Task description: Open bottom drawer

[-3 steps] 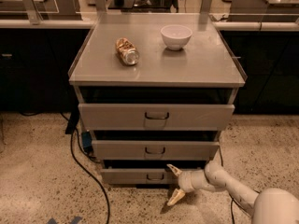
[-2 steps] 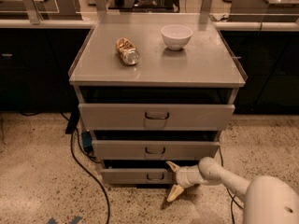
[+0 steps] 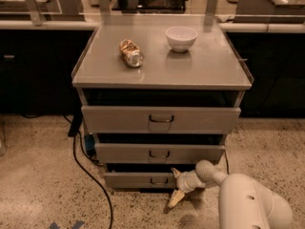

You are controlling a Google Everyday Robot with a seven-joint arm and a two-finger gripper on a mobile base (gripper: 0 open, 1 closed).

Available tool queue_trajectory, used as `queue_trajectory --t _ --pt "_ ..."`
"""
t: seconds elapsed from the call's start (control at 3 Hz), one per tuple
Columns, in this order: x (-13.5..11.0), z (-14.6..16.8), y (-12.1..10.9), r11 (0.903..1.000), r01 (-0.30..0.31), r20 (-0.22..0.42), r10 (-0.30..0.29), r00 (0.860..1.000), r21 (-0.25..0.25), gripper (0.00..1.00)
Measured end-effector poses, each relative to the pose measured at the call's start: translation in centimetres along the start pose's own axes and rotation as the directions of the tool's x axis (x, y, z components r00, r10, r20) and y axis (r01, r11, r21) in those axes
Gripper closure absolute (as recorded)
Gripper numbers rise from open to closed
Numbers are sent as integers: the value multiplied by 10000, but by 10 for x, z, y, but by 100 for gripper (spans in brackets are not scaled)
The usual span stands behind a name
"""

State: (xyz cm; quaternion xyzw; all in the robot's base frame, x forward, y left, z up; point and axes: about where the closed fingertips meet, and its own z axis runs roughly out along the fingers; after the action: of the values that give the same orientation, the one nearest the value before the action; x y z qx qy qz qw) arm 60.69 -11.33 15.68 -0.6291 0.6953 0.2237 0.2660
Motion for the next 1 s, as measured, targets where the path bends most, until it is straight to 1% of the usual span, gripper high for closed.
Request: queue_trajectory --t 0.67,1.0 --pt "-6 -6 1 10000 -22 11 22 10000 -41 0" --pt "-10 -7 18 9992 -229 43 231 9997 -341 0"
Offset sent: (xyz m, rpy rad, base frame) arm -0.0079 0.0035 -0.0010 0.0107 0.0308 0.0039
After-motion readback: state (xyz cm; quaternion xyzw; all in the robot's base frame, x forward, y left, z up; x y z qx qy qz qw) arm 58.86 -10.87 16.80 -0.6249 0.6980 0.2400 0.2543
